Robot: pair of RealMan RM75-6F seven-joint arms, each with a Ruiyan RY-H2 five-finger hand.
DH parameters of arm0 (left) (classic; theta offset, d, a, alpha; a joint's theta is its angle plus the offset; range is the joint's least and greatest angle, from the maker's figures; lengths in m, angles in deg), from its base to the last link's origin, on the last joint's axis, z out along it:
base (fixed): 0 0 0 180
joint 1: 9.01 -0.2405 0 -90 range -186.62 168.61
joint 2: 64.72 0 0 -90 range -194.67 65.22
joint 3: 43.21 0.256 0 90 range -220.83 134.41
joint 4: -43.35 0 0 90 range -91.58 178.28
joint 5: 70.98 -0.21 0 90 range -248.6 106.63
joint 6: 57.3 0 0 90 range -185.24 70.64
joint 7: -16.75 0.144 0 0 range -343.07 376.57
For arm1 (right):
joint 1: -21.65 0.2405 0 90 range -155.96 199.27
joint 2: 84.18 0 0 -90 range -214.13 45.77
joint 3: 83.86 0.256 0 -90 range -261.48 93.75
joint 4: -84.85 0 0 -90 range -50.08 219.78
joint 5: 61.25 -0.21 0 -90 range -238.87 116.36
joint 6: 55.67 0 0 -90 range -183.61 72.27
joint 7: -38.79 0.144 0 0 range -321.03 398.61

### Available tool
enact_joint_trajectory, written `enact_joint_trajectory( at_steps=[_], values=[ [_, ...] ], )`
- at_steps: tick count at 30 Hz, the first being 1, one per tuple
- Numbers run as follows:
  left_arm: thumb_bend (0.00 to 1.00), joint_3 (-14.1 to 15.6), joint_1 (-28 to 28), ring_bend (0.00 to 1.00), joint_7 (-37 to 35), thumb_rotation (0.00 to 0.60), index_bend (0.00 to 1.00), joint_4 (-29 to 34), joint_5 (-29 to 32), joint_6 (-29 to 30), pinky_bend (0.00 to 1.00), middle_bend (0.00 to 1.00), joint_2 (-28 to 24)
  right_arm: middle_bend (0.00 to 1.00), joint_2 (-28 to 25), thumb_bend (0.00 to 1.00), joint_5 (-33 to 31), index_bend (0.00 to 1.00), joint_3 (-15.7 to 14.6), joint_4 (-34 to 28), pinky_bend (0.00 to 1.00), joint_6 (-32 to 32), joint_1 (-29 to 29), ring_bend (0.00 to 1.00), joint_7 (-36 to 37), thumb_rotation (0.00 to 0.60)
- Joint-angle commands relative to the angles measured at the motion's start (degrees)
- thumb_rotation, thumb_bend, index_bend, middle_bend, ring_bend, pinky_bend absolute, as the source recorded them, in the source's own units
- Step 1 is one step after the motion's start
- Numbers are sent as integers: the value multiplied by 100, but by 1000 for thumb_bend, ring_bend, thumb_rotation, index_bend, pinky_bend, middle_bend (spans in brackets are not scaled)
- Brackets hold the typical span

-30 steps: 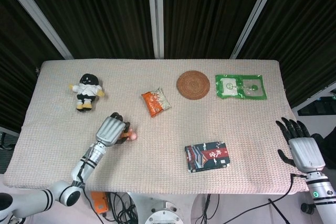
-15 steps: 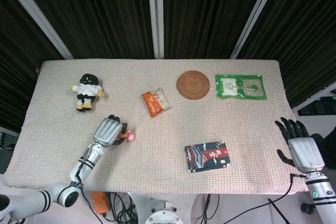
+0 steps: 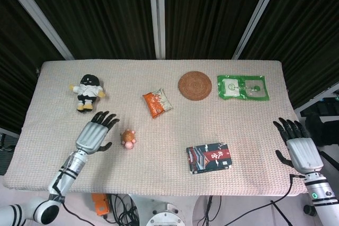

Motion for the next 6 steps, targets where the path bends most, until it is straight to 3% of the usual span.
enact_joint_trajectory(
  at_steps=[1,6],
  values=[
    [234,239,-684,0,-587,600,155,-51,-678,1123,84,76,-400,0,32,261,-4,0,-1,-15,0,12,9,0,-45,600],
    [227,457,-1479,0,-1744,600,156,-888,-1308,2428,81,76,-528,0,91,261,-21,0,-13,5,0,48,22,0,-127,600]
  ],
)
